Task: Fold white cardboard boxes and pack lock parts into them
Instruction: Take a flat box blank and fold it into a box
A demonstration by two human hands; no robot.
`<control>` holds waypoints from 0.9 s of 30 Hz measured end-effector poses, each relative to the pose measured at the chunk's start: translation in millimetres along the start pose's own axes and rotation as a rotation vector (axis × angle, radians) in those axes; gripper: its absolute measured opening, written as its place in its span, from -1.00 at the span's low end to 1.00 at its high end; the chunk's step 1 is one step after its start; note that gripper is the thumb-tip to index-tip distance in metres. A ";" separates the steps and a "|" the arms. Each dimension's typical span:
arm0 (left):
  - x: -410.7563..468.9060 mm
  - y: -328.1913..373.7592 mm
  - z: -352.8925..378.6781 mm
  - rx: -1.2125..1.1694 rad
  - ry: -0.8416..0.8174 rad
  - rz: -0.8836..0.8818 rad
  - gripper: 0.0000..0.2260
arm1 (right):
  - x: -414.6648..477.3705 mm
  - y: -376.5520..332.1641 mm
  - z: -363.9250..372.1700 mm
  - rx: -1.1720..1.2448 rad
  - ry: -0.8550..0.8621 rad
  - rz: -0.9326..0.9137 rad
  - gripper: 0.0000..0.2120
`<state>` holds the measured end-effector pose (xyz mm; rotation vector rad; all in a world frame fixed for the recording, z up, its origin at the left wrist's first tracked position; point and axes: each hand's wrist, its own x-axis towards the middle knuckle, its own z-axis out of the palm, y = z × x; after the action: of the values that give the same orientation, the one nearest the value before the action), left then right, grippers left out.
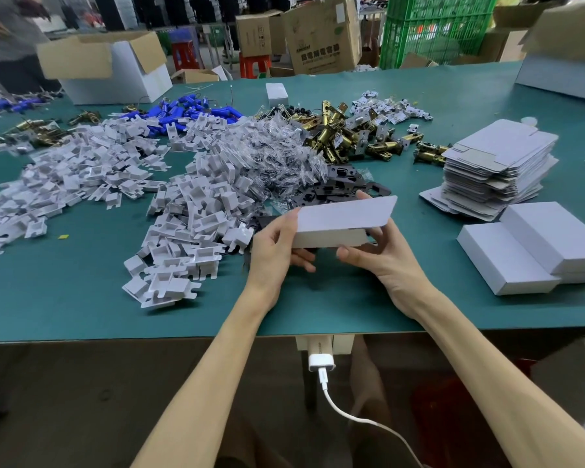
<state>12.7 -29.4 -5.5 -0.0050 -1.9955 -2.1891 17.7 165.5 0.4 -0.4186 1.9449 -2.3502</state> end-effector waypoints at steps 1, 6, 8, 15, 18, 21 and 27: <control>-0.9 0.4 0.3 0.020 -0.027 0.003 -0.76 | -0.1 -0.3 0.2 0.011 -0.007 -0.004 -0.16; -2.3 0.0 3.0 0.125 -0.141 -0.006 -0.62 | -1.6 -0.9 -0.4 0.087 0.053 -0.045 -0.41; -3.6 -0.7 3.9 0.165 -0.192 0.001 -0.63 | -1.7 0.2 -1.6 0.109 0.081 -0.043 -0.44; -2.8 -2.1 3.5 0.159 -0.182 -0.012 -0.32 | -0.9 4.3 0.2 -0.004 0.129 -0.040 -0.67; -2.9 -0.8 3.4 0.185 -0.189 0.044 -0.34 | -1.1 3.3 2.2 -0.007 0.170 -0.047 -0.68; -3.9 0.1 1.8 0.145 -0.201 0.086 -0.55 | -0.7 3.0 5.8 -0.112 0.119 -0.024 -0.62; -4.7 1.4 1.6 0.021 -0.198 0.158 -0.79 | -0.6 2.8 7.5 -0.173 0.055 -0.033 -0.65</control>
<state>17.4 -27.4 -4.6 -0.3776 -2.0393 -2.1409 19.7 157.9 -1.2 -0.4028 2.1922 -2.2433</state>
